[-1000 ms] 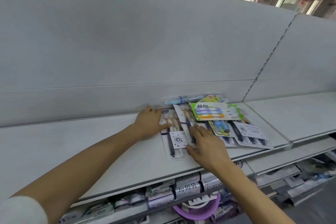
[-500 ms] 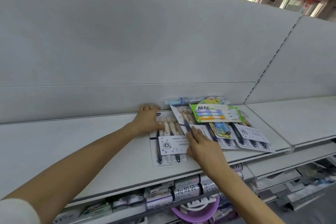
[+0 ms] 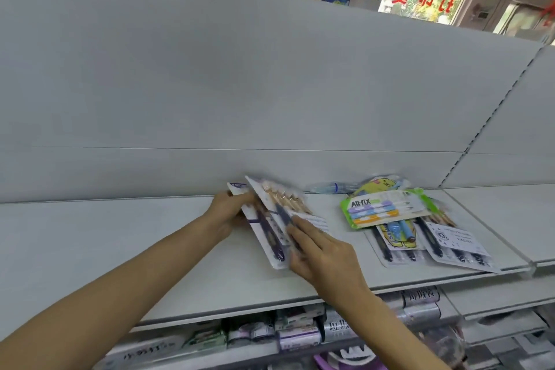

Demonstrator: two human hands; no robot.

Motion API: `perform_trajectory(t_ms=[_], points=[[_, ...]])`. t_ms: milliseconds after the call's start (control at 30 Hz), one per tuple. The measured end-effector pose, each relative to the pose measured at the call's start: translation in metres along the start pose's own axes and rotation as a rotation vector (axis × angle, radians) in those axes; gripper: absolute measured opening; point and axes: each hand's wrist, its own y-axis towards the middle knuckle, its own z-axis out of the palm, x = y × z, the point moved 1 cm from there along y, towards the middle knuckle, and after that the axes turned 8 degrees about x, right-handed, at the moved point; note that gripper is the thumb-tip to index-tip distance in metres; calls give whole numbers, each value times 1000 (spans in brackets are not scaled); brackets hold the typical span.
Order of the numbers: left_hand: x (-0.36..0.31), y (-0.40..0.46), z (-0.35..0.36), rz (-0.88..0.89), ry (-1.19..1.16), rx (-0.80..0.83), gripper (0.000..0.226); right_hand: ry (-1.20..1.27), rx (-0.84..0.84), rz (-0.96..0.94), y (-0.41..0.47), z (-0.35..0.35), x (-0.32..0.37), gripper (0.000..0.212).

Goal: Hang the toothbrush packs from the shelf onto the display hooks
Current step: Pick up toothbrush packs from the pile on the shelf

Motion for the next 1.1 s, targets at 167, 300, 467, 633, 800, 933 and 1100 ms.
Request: perform_trajectory(t_ms=[167,300,467,633,800,933,1100], points=[[5,-39,-22,-91,68,121,17,331,291,44,3,2,28,63],[2,-61,-36,11,131,144,25,452,231,241,13,12,18,53],[-2,-75,-44,106,194,66,22,635,269,629,30,32,-10,58],[-3,-91,-53,211,171,-23,28,859,323,699,44,29,-12,32],[-10,-119,-73,308,219,-79,38,1057,253,740,60,23,7,41],[-26,-147,-99,382,246,-214,35,1226,286,696,76,21,37,46],[-41,-197,-162,422,234,-384,43,1388,334,559,94,12,101,47]])
